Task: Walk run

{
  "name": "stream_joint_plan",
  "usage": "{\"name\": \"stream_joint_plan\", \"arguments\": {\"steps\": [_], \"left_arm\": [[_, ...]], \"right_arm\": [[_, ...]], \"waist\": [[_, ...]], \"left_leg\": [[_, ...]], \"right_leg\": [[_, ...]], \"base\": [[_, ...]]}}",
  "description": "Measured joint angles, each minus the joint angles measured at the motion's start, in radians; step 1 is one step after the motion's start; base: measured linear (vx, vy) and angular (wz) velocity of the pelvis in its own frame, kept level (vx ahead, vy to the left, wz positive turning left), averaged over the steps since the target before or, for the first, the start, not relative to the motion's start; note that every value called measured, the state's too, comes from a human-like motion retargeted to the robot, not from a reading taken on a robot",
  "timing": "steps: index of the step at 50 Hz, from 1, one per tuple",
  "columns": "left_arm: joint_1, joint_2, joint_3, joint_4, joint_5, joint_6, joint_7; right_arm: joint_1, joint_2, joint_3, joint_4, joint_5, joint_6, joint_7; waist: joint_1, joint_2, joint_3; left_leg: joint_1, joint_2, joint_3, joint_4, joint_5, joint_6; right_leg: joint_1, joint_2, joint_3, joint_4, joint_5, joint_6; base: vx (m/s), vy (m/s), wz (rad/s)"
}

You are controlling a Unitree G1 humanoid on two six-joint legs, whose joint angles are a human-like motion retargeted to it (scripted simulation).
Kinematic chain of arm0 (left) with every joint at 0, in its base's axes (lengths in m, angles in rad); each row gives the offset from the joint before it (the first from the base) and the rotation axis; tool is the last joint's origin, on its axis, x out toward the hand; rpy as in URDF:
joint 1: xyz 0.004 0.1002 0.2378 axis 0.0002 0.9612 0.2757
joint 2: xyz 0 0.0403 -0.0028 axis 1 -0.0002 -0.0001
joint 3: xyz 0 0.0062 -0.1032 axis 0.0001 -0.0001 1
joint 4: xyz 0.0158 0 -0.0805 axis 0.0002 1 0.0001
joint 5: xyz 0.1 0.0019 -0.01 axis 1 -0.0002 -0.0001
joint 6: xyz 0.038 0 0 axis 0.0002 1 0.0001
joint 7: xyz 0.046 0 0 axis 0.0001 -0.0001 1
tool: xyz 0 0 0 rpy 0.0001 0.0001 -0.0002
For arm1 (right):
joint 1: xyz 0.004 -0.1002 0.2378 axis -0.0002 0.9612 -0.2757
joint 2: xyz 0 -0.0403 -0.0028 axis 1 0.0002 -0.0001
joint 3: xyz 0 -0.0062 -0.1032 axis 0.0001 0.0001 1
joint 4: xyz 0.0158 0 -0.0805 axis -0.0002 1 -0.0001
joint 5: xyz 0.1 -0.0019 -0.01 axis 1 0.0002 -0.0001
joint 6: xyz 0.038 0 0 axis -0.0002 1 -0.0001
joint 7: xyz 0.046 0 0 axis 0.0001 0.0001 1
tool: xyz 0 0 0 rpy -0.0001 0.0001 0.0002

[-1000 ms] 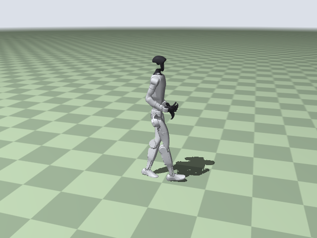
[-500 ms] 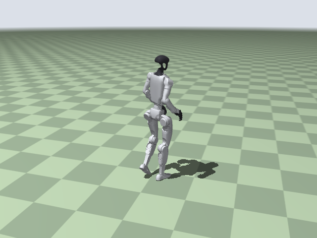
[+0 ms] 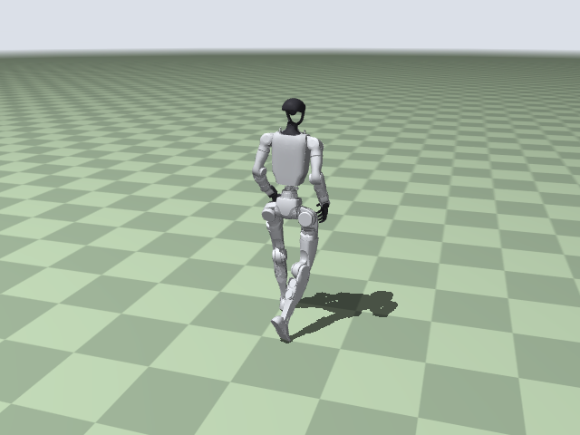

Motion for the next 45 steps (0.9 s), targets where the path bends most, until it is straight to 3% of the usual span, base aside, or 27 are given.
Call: {"name": "stream_joint_plan", "arguments": {"steps": [2, 7, 11, 18, 21, 25, 28, 30, 32, 35, 38, 40, 45], "left_arm": [[-0.01, 0.017, -0.016, 0.002, 0.018, 0.001, 0.006], [-0.038, 0.046, -0.04, 0.018, 0.08, -0.007, 0.003], [-0.031, 0.03, -0.042, 0.037, 0.074, -0.012, 0.011], [-0.018, -0.001, -0.031, 0.083, 0.042, 0.0, -0.008], [-0.028, -0.007, -0.028, 0.114, 0.006, 0.004, -0.027], [-0.036, -0.008, -0.026, 0.145, -0.023, 0.005, -0.04], [-0.029, -0.012, -0.03, 0.17, -0.046, 0.01, -0.031], [-0.019, -0.026, -0.018, 0.193, -0.079, 0.025, -0.026], [-0.002, -0.051, 0.016, 0.223, -0.123, 0.035, -0.032], [0.01, -0.087, 0.056, 0.266, -0.184, 0.039, -0.079], [-0.013, -0.074, 0.038, 0.239, -0.168, 0.035, -0.087], [-0.027, -0.042, 0.019, 0.19, -0.095, 0.013, -0.057], [-0.018, -0.034, 0.033, 0.123, -0.003, -0.023, 0.051]], "right_arm": [[-0.013, -0.017, 0.02, -0.008, -0.042, -0.006, -0.024], [-0.029, -0.038, 0.015, -0.058, -0.227, 0.013, -0.079], [-0.013, -0.015, 0.005, -0.078, -0.229, 0.014, -0.1], [-0.003, -0.012, -0.006, -0.111, -0.241, 0.014, -0.157], [0.003, -0.004, -0.009, -0.107, -0.229, 0.024, -0.168], [-0.003, 0.004, -0.004, -0.093, -0.196, 0.03, -0.142], [-0.016, 0.001, -0.003, -0.098, -0.202, 0.046, -0.111], [-0.023, 0.0, -0.011, -0.11, -0.214, 0.066, -0.118], [-0.024, 0.01, -0.018, -0.116, -0.208, 0.069, -0.121], [-0.024, 0.026, -0.032, -0.108, -0.167, 0.062, -0.064], [-0.022, 0.007, -0.029, -0.109, -0.147, 0.082, -0.049], [-0.02, 0.006, -0.025, -0.095, -0.128, 0.068, -0.053], [-0.024, 0.013, -0.028, -0.059, -0.092, 0.072, 0.026]], "waist": [[-0.005, 0.02, 0.006], [-0.066, 0.06, 0.023], [-0.117, 0.053, 0.038], [-0.161, -0.008, 0.084], [-0.179, 0.004, 0.096], [-0.168, 0.016, 0.084], [-0.192, 0.03, 0.069], [-0.202, 0.031, 0.047], [-0.222, 0.038, 0.024], [-0.256, 0.037, 0.016], [-0.255, -0.007, 0.022], [-0.244, -0.03, 0.015], [-0.201, -0.053, 0.029]], "left_leg": [[0.045, 0.012, -0.019, -0.009, -0.025, 0.0], [0.143, 0.01, -0.098, -0.031, -0.074, -0.002], [0.221, -0.026, -0.149, -0.054, -0.111, 0.001], [0.378, -0.114, -0.196, -0.06, -0.192, 0.002], [0.442, -0.103, -0.23, -0.06, -0.222, -0.013], [0.496, -0.09, -0.23, -0.042, -0.254, -0.053], [0.523, -0.062, -0.244, -0.014, -0.214, -0.106], [0.533, -0.043, -0.242, 0.012, -0.133, -0.16], [0.531, -0.013, -0.247, 0.066, 0.008, -0.218], [0.481, 0.015, -0.274, 0.25, 0.289, -0.283], [0.358, 0.006, -0.229, 0.536, 0.479, -0.26], [0.287, 0.023, -0.172, 0.627, 0.466, -0.222], [0.124, 0.053, -0.034, 0.682, 0.212, -0.133]], "right_leg": [[-0.057, 0.029, 0.058, 0.112, 0.043, -0.004], [-0.243, 0.124, 0.234, 0.237, -0.17, 0.129], [-0.345, 0.039, 0.2, 0.138, -0.294, 0.135], [-0.462, -0.109, 0.264, -0.235, -0.32, 0.173], [-0.503, -0.139, 0.277, -0.376, -0.286, 0.203], [-0.527, -0.166, 0.174, -0.423, -0.339, 0.242], [-0.518, -0.148, 0.153, -0.343, -0.335, 0.119], [-0.505, -0.129, 0.11, -0.325, -0.25, 0.102], [-0.479, -0.086, 0.215, -0.313, -0.269, 0.057], [-0.43, -0.086, 0.244, -0.275, -0.32, 0.019], [-0.356, -0.104, 0.171, -0.288, -0.354, -0.024], [-0.321, -0.088, 0.186, -0.296, -0.386, -0.047], [-0.233, -0.046, 0.212, -0.337, -0.417, -0.068]], "base": [[0.72, 0.0, 0.26], [0.67, -0.04, 0.69], [0.62, -0.12, 0.74], [0.6, -0.18, 0.48], [0.67, -0.25, 0.56], [0.74, -0.36, 0.12], [0.79, -0.44, 0.45], [0.84, -0.52, 0.25], [0.88, -0.61, 0.2], [0.8, -0.56, 0.38], [0.72, -0.48, 0.03], [0.62, -0.42, -0.06], [0.59, -0.32, -0.45]]}}
